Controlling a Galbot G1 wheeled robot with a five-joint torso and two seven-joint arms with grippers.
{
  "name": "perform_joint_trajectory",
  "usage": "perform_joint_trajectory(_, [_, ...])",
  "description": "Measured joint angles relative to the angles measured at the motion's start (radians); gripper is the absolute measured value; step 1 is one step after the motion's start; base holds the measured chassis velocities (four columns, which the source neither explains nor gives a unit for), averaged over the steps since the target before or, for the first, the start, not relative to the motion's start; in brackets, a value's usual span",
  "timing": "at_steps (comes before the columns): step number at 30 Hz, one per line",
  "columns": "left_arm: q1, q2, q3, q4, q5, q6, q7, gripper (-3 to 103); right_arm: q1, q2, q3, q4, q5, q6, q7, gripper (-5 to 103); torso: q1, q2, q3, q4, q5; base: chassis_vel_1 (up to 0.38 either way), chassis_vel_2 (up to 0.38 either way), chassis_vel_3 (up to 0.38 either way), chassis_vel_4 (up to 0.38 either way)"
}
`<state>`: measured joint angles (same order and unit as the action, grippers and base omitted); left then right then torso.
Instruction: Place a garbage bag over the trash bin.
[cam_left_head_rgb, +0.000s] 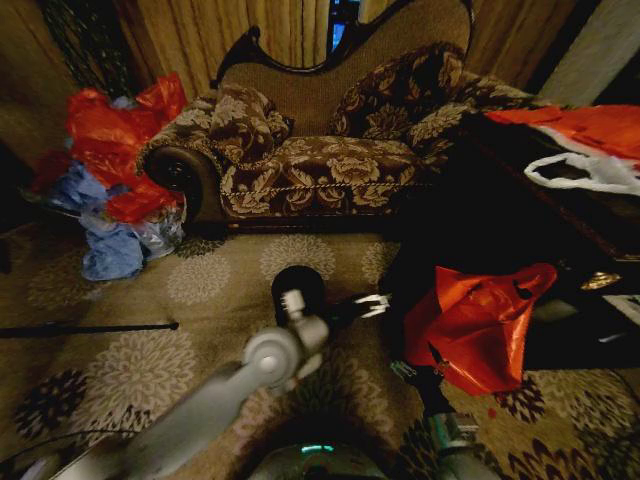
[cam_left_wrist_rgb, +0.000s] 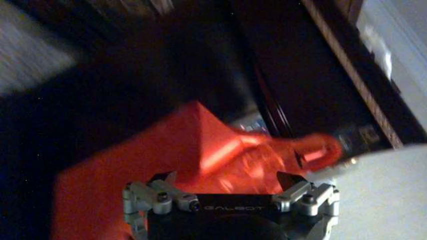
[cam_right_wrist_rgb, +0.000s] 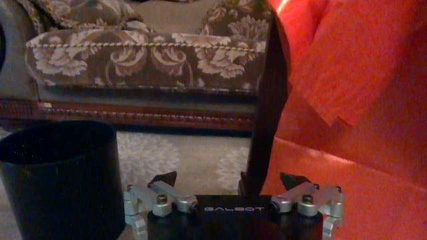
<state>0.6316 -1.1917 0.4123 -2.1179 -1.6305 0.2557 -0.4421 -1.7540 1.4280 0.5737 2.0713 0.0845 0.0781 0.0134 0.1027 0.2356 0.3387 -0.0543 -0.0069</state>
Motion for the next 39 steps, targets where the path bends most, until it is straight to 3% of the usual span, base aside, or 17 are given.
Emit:
perform_joint_trajectory(7, [-0.056,-0.157,0.072,0.096,-0.005,-0.004,-0.022,100,-0.006,-0.009,0.020,-0.010,0.003,-0.013,0.002,100,0.000,0.000,0.000,0.0000,-0.0001,0.000,0.000,0.000,0.000])
perform_joint_trajectory(16, [-0.099,-0.291,0.065,0.204,0.010,-0.008,-0.007,103,-0.004,0.016,0.019,-0.023,-0.010,-0.013,0.003,100,0.000,0.000,0.000,-0.0002,-0.0003,0.000,0.000,0.000,0.000])
perform_joint_trajectory(19, [-0.099,-0.302,0.065,0.215,0.015,-0.008,-0.005,101,-0.005,0.015,0.019,-0.024,-0.011,-0.013,0.004,100,0.000,0.000,0.000,0.0000,-0.0002,0.000,0.000,0.000,0.000])
perform_joint_trajectory(20, [-0.100,-0.314,0.067,0.225,0.019,-0.008,-0.002,94,-0.005,0.011,0.020,-0.025,-0.012,-0.013,0.006,100,0.000,0.000,0.000,0.0001,-0.0003,0.000,0.000,0.000,0.000])
perform_joint_trajectory(22, [-0.100,-0.321,0.068,0.232,0.022,-0.008,-0.001,94,-0.005,0.008,0.021,-0.025,-0.011,-0.014,0.008,100,0.000,0.000,0.000,0.0000,-0.0004,0.000,0.000,0.000,0.000])
perform_joint_trajectory(29, [-0.105,-0.357,0.065,0.281,0.041,-0.009,0.000,62,0.004,-0.001,0.021,-0.026,-0.002,-0.019,0.017,100,0.000,0.000,0.000,0.0000,-0.0003,0.000,0.000,0.000,0.000])
perform_joint_trajectory(30, [-0.105,-0.357,0.065,0.281,0.041,-0.009,0.000,62,0.004,-0.001,0.021,-0.026,-0.002,-0.019,0.017,100,0.000,0.000,0.000,0.0000,-0.0003,0.000,0.000,0.000,0.000])
perform_joint_trajectory(32, [-0.103,-0.370,0.064,0.294,0.049,-0.009,-0.005,51,0.006,-0.001,0.021,-0.028,-0.001,-0.020,0.018,100,0.000,0.000,0.000,-0.0001,-0.0004,0.000,0.000,0.000,0.000])
perform_joint_trajectory(34, [-0.103,-0.372,0.064,0.298,0.050,-0.009,-0.005,51,0.006,-0.002,0.021,-0.029,-0.001,-0.020,0.018,100,0.000,0.000,0.000,-0.0001,-0.0003,0.000,0.000,0.000,0.000])
perform_joint_trajectory(39, [-0.100,-0.379,0.066,0.318,0.067,-0.009,-0.007,30,0.011,-0.004,0.020,-0.035,0.000,-0.018,0.019,100,0.000,0.000,0.000,-0.0001,-0.0003,0.000,0.000,0.000,0.000])
